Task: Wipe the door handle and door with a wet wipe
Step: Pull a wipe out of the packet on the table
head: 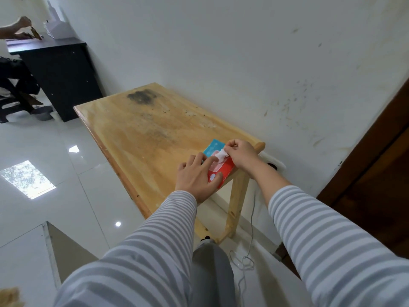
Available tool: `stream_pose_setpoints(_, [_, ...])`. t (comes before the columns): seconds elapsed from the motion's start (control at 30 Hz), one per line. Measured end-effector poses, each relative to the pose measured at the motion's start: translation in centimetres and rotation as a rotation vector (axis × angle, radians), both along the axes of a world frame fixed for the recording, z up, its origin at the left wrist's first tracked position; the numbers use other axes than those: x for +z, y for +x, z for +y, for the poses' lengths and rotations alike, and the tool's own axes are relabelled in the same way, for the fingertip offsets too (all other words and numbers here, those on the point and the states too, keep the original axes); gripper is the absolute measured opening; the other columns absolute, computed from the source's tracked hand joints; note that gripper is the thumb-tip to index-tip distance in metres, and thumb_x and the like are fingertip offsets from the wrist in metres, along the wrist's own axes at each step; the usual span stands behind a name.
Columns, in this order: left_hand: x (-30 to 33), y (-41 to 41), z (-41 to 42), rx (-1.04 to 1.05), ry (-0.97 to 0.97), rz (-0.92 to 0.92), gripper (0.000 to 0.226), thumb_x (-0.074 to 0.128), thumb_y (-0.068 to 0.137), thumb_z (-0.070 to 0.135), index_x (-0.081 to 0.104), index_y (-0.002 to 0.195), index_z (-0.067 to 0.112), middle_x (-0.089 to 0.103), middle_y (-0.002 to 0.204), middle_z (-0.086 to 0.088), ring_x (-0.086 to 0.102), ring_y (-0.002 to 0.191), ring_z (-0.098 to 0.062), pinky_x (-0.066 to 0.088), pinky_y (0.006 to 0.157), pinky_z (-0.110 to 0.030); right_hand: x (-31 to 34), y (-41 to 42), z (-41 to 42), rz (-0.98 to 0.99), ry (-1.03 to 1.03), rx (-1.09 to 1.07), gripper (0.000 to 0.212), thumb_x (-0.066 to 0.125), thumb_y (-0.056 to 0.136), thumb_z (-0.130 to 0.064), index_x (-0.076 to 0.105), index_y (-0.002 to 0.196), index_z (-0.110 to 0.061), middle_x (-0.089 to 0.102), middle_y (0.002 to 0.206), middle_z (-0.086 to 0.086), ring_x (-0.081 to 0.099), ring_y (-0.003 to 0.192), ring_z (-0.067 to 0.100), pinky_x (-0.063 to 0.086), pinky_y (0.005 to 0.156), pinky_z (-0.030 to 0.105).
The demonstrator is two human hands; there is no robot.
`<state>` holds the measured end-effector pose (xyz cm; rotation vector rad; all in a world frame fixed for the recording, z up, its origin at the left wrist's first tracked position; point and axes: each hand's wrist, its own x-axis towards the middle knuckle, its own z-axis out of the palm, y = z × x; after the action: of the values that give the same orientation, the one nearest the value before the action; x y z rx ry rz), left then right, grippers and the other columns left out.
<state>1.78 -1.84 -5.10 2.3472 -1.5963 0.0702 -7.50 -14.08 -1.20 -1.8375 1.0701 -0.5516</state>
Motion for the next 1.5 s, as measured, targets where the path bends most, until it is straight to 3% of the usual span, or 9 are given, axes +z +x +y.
stream_pose_setpoints(0.17, [0.2,0.1,-0.4,0.009,0.051,-0.048,0.049,0.032,0.096,0.053,0.037,0.142,0.038,0.043,0.129,0.004,0.038,0.121,-0.017,0.03,0.097,-0.039,0.7,0.0,0.6,0.006,-0.144,0.041,0.008,0.055,0.092,-0.018,0.061,0.089,-0.016,0.065,0.093,0.001,0.059,0.088,0.016,0.047,0.08,0.028])
stream_pose_setpoints(0.3, [0.0,-0.5,-0.4,0.033,0.073,-0.119,0.05,0.029,0.097,0.053,0.034,0.144,0.034,0.042,0.128,0.002,0.039,0.118,-0.018,0.03,0.094,-0.04,0.9,0.0,1.0,-0.003,-0.213,0.01,0.014,0.052,0.094,-0.018,0.064,0.097,-0.011,0.064,0.095,0.002,0.058,0.09,0.016,0.042,0.076,0.025])
stream_pose_setpoints(0.53, [0.6,-0.8,-0.7,0.053,0.16,-0.154,0.06,0.021,0.098,0.054,0.021,0.151,0.027,0.04,0.131,-0.003,0.038,0.119,-0.021,0.035,0.094,-0.043,2.5,-0.4,1.0,-0.154,-0.163,-0.133,0.021,0.043,0.099,-0.016,0.058,0.109,-0.006,0.056,0.097,0.001,0.046,0.084,0.011,0.025,0.057,-0.009])
stream_pose_setpoints(0.73, [1.4,-1.1,-1.1,0.06,0.244,-0.168,0.061,0.024,0.095,0.055,0.032,0.148,0.025,0.032,0.145,-0.005,0.035,0.125,-0.023,0.034,0.095,-0.045,3.8,-0.3,2.0,-0.328,-0.051,-0.264,0.02,0.038,0.098,-0.013,0.056,0.108,-0.009,0.053,0.094,0.0,0.042,0.068,0.001,0.028,0.053,-0.006])
stream_pose_setpoints(0.83, [1.5,-1.1,-1.4,0.043,0.263,-0.159,0.064,0.021,0.096,0.056,0.024,0.153,0.026,0.022,0.158,0.001,0.03,0.134,-0.022,0.031,0.098,-0.047,5.2,-0.4,1.8,-0.419,0.005,-0.294,0.015,0.038,0.096,-0.012,0.052,0.094,-0.017,0.05,0.085,-0.004,0.048,0.07,0.013,0.045,0.059,0.015])
stream_pose_setpoints(1.07, [0.4,-1.3,-1.2,0.032,0.128,-0.144,0.062,0.029,0.096,0.053,0.025,0.15,0.022,0.03,0.156,0.002,0.035,0.131,-0.022,0.033,0.099,-0.045,3.2,-2.0,1.4,0.085,-0.034,-0.047,0.024,0.041,0.091,-0.027,0.065,0.088,-0.022,0.058,0.08,-0.002,0.058,0.088,0.022,0.047,0.088,0.037])
stream_pose_setpoints(1.23, [-0.7,-1.0,-0.9,0.079,-0.024,0.012,0.059,0.041,0.094,0.055,0.038,0.134,0.012,0.051,0.137,-0.004,0.047,0.123,-0.021,0.034,0.103,-0.036,0.2,-1.9,1.6,0.288,-0.179,0.085,0.039,0.037,0.089,-0.017,0.068,0.104,-0.036,0.052,0.13,0.003,0.052,0.114,0.025,0.044,0.097,0.043])
stream_pose_setpoints(1.33, [-1.1,-0.6,-0.5,0.074,-0.003,0.111,0.082,0.037,0.094,0.06,0.013,0.153,0.007,0.041,0.15,-0.004,0.039,0.137,-0.019,0.018,0.119,-0.04,-0.6,-1.9,1.5,0.436,-0.33,0.147,0.047,0.037,0.094,-0.015,0.052,0.131,-0.038,0.043,0.133,0.005,0.043,0.122,0.028,0.037,0.103,0.043])
stream_pose_setpoints(1.5, [-1.0,-1.1,-0.3,0.09,0.053,0.04,0.077,0.023,0.098,0.052,-0.009,0.155,0.012,0.022,0.161,0.001,0.026,0.146,-0.017,-0.008,0.12,-0.05,-0.9,-2.2,1.4,0.707,-0.508,0.261,0.057,0.038,0.094,-0.02,0.026,0.144,-0.045,0.039,0.137,0.003,0.037,0.127,0.028,0.031,0.103,0.044])
